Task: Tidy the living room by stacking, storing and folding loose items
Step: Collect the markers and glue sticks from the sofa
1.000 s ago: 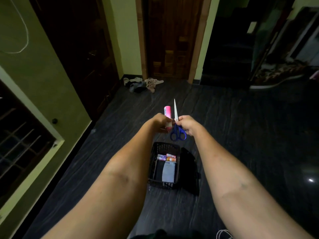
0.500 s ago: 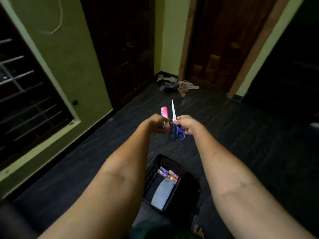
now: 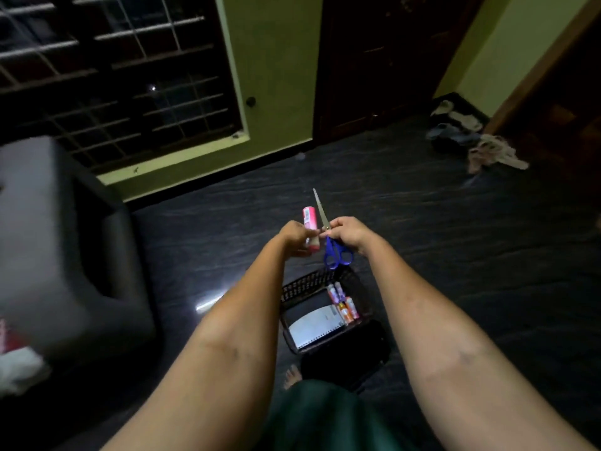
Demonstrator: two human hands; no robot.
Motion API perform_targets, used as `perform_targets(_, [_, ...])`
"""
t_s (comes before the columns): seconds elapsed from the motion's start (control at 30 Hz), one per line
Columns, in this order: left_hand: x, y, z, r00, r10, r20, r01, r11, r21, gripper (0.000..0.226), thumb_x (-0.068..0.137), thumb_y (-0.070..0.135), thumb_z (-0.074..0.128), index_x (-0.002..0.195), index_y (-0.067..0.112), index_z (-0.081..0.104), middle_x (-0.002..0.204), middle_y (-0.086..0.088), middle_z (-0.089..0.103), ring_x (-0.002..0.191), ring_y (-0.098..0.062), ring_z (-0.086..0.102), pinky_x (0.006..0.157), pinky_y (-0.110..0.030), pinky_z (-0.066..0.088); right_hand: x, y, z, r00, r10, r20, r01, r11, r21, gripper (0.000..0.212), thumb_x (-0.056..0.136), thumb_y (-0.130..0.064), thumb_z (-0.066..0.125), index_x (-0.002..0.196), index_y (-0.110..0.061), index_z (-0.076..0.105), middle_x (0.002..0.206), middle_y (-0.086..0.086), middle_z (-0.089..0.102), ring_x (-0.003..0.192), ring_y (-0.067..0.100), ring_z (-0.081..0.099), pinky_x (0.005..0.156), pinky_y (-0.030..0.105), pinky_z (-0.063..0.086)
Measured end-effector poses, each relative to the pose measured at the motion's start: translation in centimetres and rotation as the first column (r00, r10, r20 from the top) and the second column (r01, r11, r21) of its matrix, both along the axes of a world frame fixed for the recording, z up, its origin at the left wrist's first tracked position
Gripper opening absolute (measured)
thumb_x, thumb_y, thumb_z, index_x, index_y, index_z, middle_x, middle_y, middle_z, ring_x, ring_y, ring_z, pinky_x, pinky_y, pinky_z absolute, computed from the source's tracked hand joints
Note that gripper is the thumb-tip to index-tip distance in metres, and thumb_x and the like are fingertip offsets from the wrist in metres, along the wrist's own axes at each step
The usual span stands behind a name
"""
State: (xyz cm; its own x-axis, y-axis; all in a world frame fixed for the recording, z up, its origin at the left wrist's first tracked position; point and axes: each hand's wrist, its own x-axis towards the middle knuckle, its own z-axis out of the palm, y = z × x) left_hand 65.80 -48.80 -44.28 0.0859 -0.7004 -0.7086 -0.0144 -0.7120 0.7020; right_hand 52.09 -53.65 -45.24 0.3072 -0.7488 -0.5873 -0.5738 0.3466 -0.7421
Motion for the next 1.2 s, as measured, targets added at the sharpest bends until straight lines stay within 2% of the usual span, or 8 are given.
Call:
perform_targets(0.13, [1.1,-0.2,-6.7,0.993,0.099,0.071,-0.104,0.992,0.076,0.018,0.094,0.008,0.058,0.077,0.007,0.052,0.071,-0.015,0.055,0.057,-0.023,0.056,0.049,-0.029,0.053,-0.2,-1.1,-7.1,0.96,0.067,-0.271,-0.092,0.992,-0.081,0.013,0.084,-0.001,0.067,0.083,-0.012,0.06,0.081,0.005,0.059,0.078,0.015,0.056,0.072,0.024,0.039])
perform_targets(0.2, [1.5,-0.2,-11.4,0.981,0.155,0.12,-0.166,0.982,0.095,0.009,0.092,0.008,0.061,0.089,0.003,0.054,0.082,-0.019,0.058,0.067,-0.028,0.06,0.067,-0.042,0.058,-1.1,-1.7,-11.8,0.91,0.136,-0.392,-0.175,0.982,-0.067,0.015,0.085,-0.002,0.063,0.098,-0.009,0.066,0.096,0.009,0.065,0.092,0.021,0.06,0.076,0.024,0.041])
perform_targets(0.3, [1.7,0.5,-19.2,0.96,0.234,0.153,-0.257,0.954,0.153,0.021,0.088,0.007,0.066,0.101,0.006,0.049,0.103,-0.021,0.058,0.088,-0.033,0.063,0.083,-0.056,0.053,-2.3,-2.3,-18.9,0.83,0.259,-0.495,-0.285,0.958,0.023,0.021,0.083,-0.002,0.055,0.088,-0.018,0.066,0.102,0.014,0.069,0.094,0.026,0.064,0.077,0.028,0.047])
perform_targets(0.5, [1.1,1.4,-34.0,0.951,0.112,0.288,-0.163,0.974,0.16,0.04,0.089,0.012,0.066,0.12,-0.002,0.047,0.111,-0.017,0.057,0.092,-0.029,0.058,0.062,-0.032,0.052,-3.0,-2.0,-35.6,0.62,0.51,-0.596,-0.555,0.822,0.127,0.026,0.091,-0.012,0.052,0.113,-0.015,0.064,0.151,0.017,0.033,0.129,0.033,0.046,0.095,0.034,0.045])
perform_targets(0.67, [-0.6,2.8,-49.0,0.955,0.114,0.273,-0.164,0.972,0.166,0.032,0.089,0.01,0.064,0.114,0.002,0.045,0.105,-0.02,0.058,0.073,-0.026,0.058,0.072,-0.046,0.057,-4.8,0.2,-50.8,0.525,0.606,-0.597,-0.626,0.751,0.211,0.033,0.095,-0.008,0.039,0.12,-0.003,0.061,0.123,0.018,0.058,0.115,0.034,0.054,0.094,0.035,0.045])
perform_targets(0.83, [-3.3,5.3,-60.1,0.966,0.062,0.251,-0.117,0.971,0.211,0.031,0.088,0.011,0.067,0.109,0.006,0.045,0.099,-0.018,0.061,0.068,-0.026,0.061,0.075,-0.05,0.057,-5.5,3.9,-61.3,0.273,0.77,-0.577,-0.786,0.524,0.327,0.03,0.085,0.002,0.051,0.113,-0.003,0.063,0.119,0.018,0.06,0.106,0.035,0.06,0.09,0.037,0.049])
perform_targets(1.07, [-5.0,7.8,-67.0,0.966,-0.024,0.259,-0.04,0.971,0.237,0.038,0.086,0.013,0.068,0.116,0.008,0.044,0.11,-0.022,0.062,0.087,-0.037,0.068,0.076,-0.048,0.057,-5.2,5.7,-67.6,0.268,0.829,-0.491,-0.798,0.476,0.369,0.035,0.087,-0.004,0.052,0.12,-0.009,0.063,0.126,0.016,0.055,0.11,0.033,0.058,0.092,0.033,0.046])
perform_targets(1.2, [-4.9,8.0,-67.9,0.963,-0.012,0.27,-0.048,0.976,0.212,0.036,0.084,0.016,0.07,0.108,0.015,0.044,0.112,-0.024,0.063,0.094,-0.038,0.066,0.08,-0.048,0.056,-4.9,4.8,-68.1,0.314,0.862,-0.397,-0.801,0.465,0.378,0.032,0.08,0.0,0.064,0.107,-0.014,0.073,0.111,0.013,0.068,0.096,0.028,0.066,0.091,0.036,0.052])
